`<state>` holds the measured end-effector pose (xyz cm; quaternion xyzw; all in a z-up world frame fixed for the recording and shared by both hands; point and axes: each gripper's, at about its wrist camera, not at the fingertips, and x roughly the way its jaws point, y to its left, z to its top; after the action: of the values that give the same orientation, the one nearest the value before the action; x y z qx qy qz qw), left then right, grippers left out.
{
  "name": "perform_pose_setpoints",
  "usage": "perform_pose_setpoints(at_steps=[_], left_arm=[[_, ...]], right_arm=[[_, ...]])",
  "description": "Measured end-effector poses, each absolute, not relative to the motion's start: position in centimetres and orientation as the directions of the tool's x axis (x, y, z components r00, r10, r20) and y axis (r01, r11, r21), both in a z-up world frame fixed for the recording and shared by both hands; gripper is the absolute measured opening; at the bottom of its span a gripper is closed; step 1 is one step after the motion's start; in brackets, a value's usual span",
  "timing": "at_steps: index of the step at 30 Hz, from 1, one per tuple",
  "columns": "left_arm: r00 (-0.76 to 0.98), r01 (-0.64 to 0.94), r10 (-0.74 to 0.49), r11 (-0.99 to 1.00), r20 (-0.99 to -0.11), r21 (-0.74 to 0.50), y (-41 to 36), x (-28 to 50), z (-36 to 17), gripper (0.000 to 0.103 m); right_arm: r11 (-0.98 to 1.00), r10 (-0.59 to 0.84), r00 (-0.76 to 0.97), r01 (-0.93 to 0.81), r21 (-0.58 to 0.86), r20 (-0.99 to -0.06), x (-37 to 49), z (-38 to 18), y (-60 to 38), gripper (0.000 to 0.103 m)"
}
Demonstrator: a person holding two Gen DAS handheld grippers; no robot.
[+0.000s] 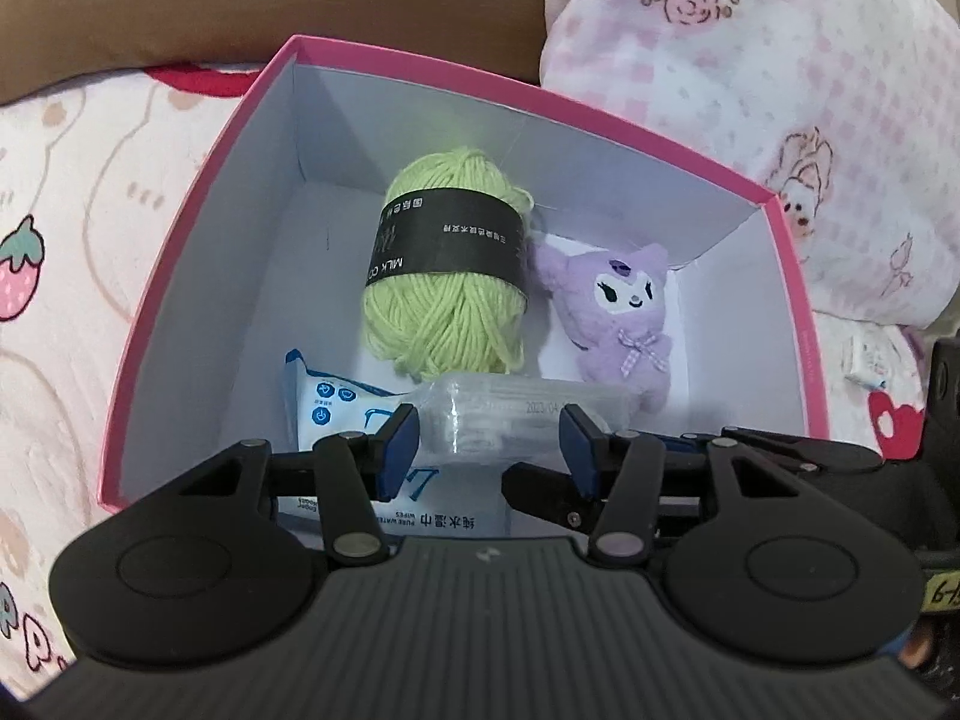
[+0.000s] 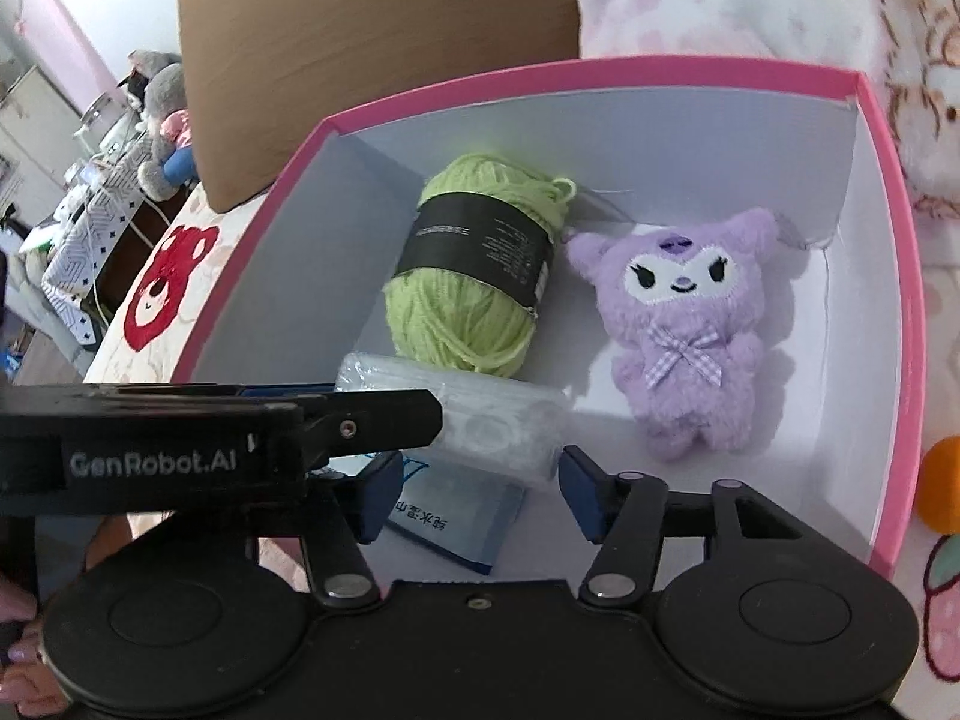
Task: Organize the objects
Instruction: 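Lower the white box into the pink box beside the wipes pack, then open the right gripper to release the white box in the pink box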
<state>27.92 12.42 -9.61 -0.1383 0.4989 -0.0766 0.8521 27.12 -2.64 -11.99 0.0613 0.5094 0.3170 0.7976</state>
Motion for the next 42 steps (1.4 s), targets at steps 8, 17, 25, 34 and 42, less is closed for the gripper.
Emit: perform_pose_setpoints(at_steps=[8, 17, 25, 34, 42], left_arm=[[0.49, -0.053, -0.25, 0.948, -0.835, -0.315, 13.4, 27.5, -8.9, 0.05], [0.506, -0.086, -0.208, 0.953, -0.837, -0.289, 13.9, 27.4, -8.8, 0.05], [0.519, -0.111, -0.176, 0.957, -0.837, -0.269, 14.4, 27.2, -8.5, 0.05], [0.526, -0.151, -0.154, 0.951, -0.836, -0.27, 14.7, 27.1, -8.8, 0.05], [0.522, -0.165, -0.161, 0.945, -0.838, -0.284, 15.0, 26.6, -8.7, 0.045]], right_arm=[[0.761, 0.611, 0.241, -0.443, 0.475, -0.754, 27.0, -12.1, -2.5, 0.059], [0.727, 0.658, 0.218, -0.433, 0.533, -0.721, 27.1, -12.6, -2.1, 0.059], [0.723, 0.663, 0.223, -0.438, 0.534, -0.714, 26.9, -12.5, -1.3, 0.059], [0.722, 0.66, 0.234, -0.462, 0.516, -0.714, 26.6, -12.4, -0.8, 0.061], [0.731, 0.651, 0.271, -0.477, 0.488, -0.709, 26.1, -11.7, -1.1, 0.061]])
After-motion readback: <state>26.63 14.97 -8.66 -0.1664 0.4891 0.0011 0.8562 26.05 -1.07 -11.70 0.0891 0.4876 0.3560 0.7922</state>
